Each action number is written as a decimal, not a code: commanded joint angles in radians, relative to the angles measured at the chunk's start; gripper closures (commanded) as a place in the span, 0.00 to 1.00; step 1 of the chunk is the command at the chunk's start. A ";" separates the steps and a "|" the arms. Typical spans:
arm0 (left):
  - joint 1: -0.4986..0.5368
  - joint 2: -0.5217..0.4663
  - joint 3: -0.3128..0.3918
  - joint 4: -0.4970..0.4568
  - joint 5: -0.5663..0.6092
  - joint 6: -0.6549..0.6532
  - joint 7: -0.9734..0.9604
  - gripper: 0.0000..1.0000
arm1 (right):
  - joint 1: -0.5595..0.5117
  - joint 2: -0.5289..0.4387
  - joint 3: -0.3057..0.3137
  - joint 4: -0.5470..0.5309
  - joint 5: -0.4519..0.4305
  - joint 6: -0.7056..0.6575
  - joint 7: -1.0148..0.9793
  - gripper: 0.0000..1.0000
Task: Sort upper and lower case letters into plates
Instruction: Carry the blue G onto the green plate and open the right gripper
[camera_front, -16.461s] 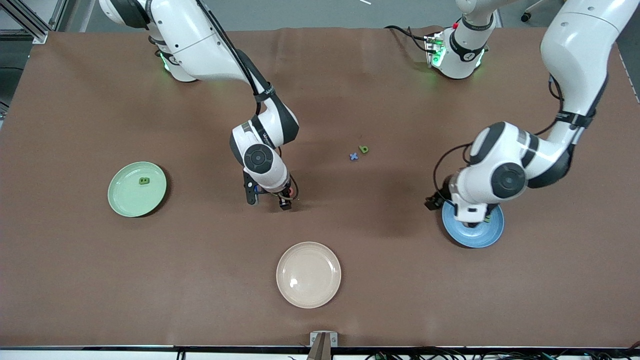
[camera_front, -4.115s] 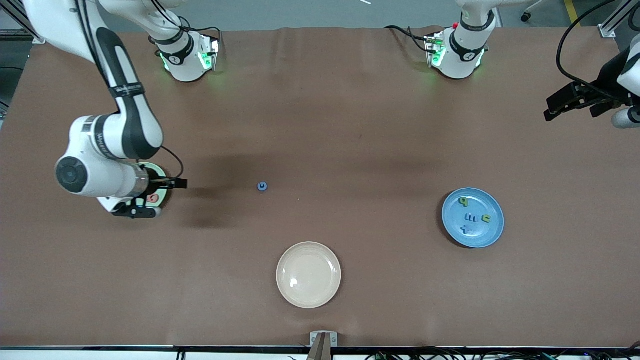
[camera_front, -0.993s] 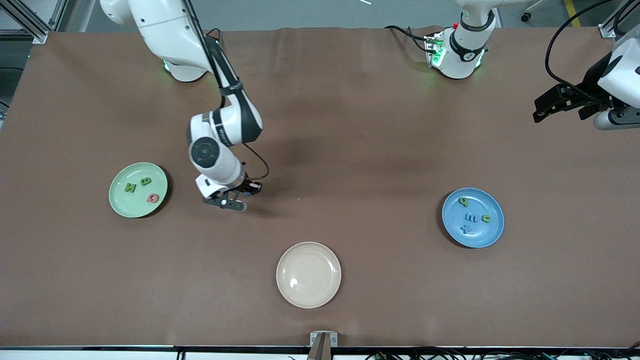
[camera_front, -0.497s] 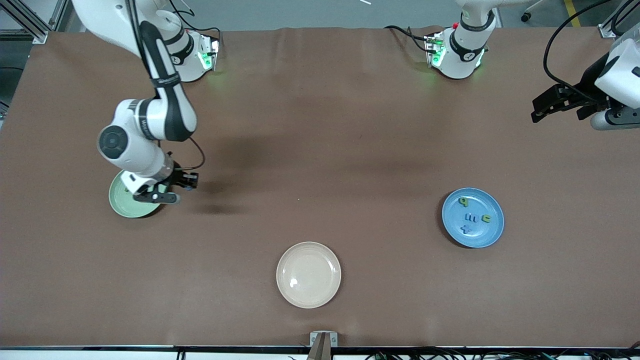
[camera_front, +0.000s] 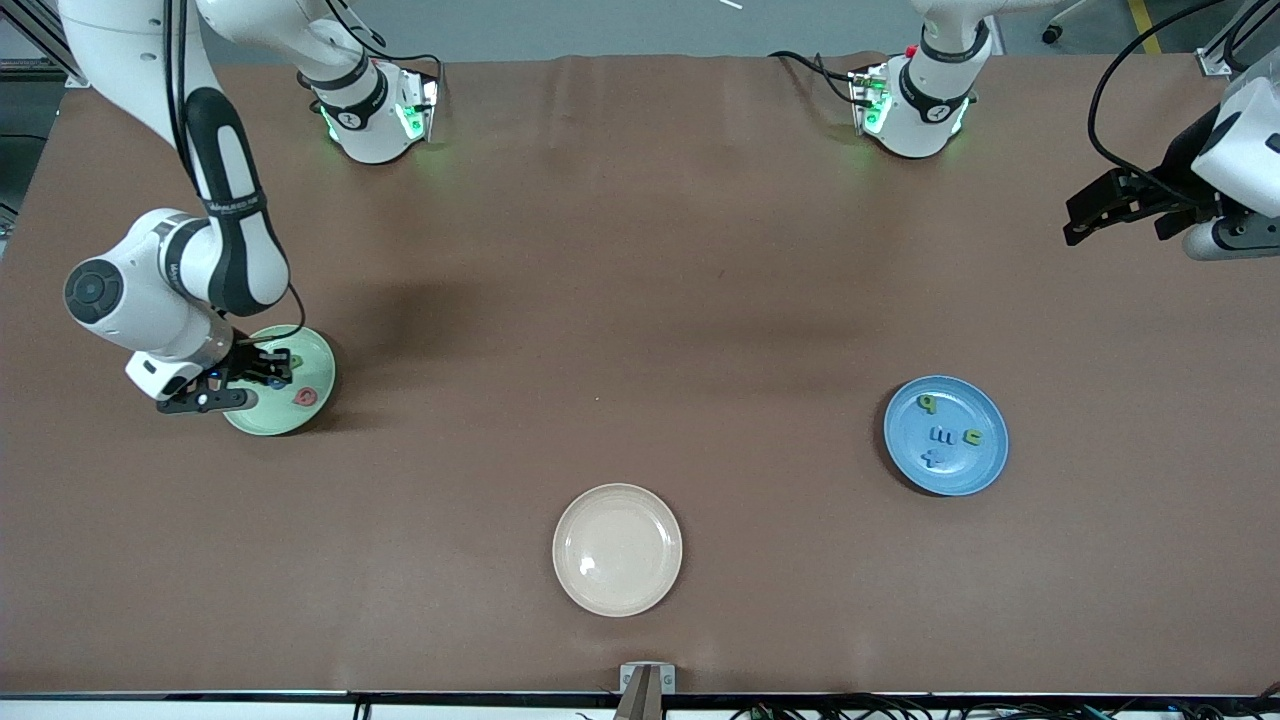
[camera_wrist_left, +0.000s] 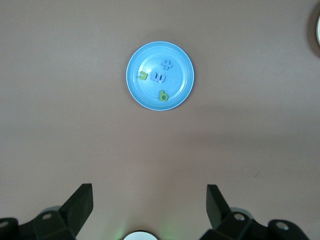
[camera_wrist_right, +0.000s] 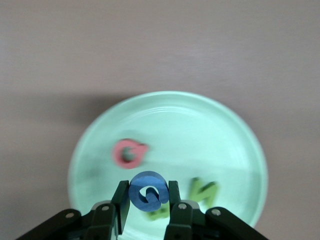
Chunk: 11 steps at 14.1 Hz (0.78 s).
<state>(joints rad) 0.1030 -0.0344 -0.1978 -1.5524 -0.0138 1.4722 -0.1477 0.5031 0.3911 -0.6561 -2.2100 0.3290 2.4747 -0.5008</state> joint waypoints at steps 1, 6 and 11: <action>0.004 -0.028 0.000 -0.023 0.000 0.011 0.020 0.00 | -0.035 0.084 0.015 0.050 0.015 0.030 -0.062 0.87; 0.006 -0.027 0.001 -0.025 0.000 0.011 0.020 0.00 | -0.152 0.123 0.120 0.108 0.015 0.030 -0.084 0.87; 0.006 -0.027 0.001 -0.025 0.000 0.011 0.020 0.00 | -0.183 0.146 0.164 0.124 0.021 0.032 -0.082 0.86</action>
<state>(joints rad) 0.1039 -0.0345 -0.1975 -1.5525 -0.0138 1.4722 -0.1477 0.3438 0.5271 -0.5144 -2.0999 0.3300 2.5054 -0.5581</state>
